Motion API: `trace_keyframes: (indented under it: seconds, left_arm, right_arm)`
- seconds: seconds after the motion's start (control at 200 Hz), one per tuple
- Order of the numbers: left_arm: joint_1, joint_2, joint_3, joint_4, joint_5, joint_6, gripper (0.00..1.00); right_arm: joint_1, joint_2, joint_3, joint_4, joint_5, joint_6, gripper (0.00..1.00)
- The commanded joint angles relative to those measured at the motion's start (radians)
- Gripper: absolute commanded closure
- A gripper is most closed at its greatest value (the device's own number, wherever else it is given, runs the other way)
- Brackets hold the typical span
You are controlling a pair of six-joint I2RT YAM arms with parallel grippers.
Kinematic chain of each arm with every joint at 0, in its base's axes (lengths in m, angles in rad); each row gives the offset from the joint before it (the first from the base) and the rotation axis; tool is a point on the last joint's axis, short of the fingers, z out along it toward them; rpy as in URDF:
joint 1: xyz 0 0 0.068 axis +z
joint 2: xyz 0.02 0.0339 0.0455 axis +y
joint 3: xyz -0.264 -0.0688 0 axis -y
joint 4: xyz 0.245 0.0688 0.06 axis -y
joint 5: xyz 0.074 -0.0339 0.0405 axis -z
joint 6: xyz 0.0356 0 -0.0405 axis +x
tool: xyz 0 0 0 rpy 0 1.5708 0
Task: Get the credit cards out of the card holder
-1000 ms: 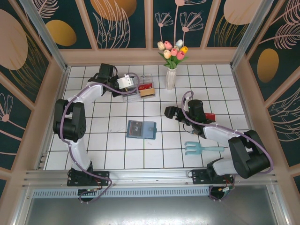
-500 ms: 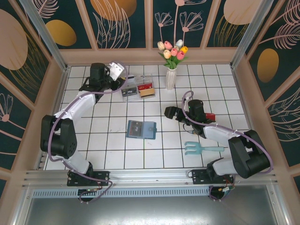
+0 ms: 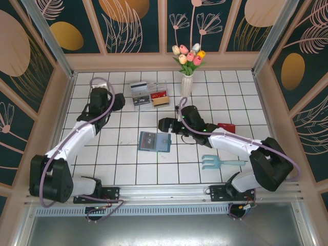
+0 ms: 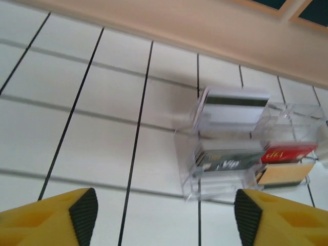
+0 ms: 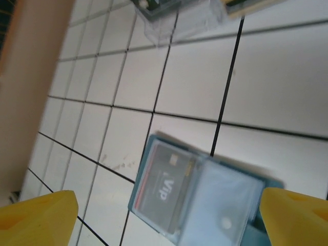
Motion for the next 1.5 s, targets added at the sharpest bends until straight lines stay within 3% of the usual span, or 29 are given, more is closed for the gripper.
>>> trace_keyframes:
  seconds: [0.0,0.145,0.24,0.355,0.586,0.991,1.231,1.496]
  left_arm:
    - [0.003,-0.074,-0.082,-0.031,0.018,-0.139,0.22]
    - [0.003,-0.169,-0.228,-0.026,0.032,-0.209,0.14]
    - [0.001,-0.215,-0.336,0.017,0.114,-0.261,0.13]
    - [0.002,-0.249,-0.443,0.083,0.200,-0.316,0.12]
    - [0.002,-0.303,-0.536,0.136,0.263,-0.342,0.12]
    - [0.002,-0.272,-0.561,0.193,0.328,-0.343,0.10]
    - [0.002,-0.202,-0.548,0.265,0.442,-0.344,0.13]
    - [0.002,-0.179,-0.548,0.304,0.511,-0.383,0.13]
  right_arm:
    - [0.091,0.073,0.096,-0.185,0.159,0.064,0.09]
    - [0.201,0.209,0.254,-0.394,0.329,0.096,0.06]
    - [0.240,0.311,0.373,-0.517,0.388,0.103,0.02]
    - [0.260,0.421,0.494,-0.604,0.390,0.075,0.01]
    - [0.271,0.561,0.641,-0.728,0.368,0.041,0.01]
    - [0.265,0.649,0.671,-0.759,0.286,0.011,0.03]
    - [0.250,0.630,0.605,-0.729,0.264,0.002,0.12]
    - [0.214,0.572,0.501,-0.634,0.180,-0.069,0.28]
